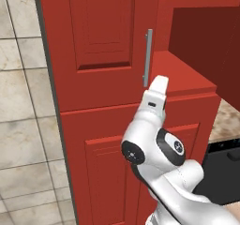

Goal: Pick up the bar soap and dish brush from the sink, and place them back in the cabinet, and close the cabinet doors.

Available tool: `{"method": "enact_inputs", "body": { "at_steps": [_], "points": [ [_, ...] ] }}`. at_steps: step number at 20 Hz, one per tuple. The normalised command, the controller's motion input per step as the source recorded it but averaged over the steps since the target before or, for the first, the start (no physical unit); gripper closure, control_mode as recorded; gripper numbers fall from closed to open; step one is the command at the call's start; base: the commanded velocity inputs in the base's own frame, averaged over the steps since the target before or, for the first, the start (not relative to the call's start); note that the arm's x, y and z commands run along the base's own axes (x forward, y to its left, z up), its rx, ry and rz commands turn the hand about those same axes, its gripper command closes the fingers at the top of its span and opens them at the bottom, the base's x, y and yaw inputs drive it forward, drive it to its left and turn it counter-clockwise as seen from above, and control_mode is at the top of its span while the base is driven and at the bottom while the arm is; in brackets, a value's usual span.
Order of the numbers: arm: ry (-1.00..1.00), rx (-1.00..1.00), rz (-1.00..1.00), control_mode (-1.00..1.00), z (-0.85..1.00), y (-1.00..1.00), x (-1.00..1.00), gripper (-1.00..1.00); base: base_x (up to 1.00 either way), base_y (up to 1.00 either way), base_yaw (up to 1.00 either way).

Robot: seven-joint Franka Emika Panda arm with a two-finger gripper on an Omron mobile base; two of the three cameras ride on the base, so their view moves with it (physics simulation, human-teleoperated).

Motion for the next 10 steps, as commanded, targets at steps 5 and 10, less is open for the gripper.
{"method": "enact_inputs", "body": {
  "at_steps": [5, 10],
  "points": [
    [0.0, 0.0, 0.08, -1.0, 0.1, -0.53, -0.4, -1.0, 0.0, 0.0, 0.0],
    [0.0, 0.0, 0.08, -1.0, 0.11, -0.5, -0.34, -1.0, 0.0, 0.0, 0.0]
  ]
}}
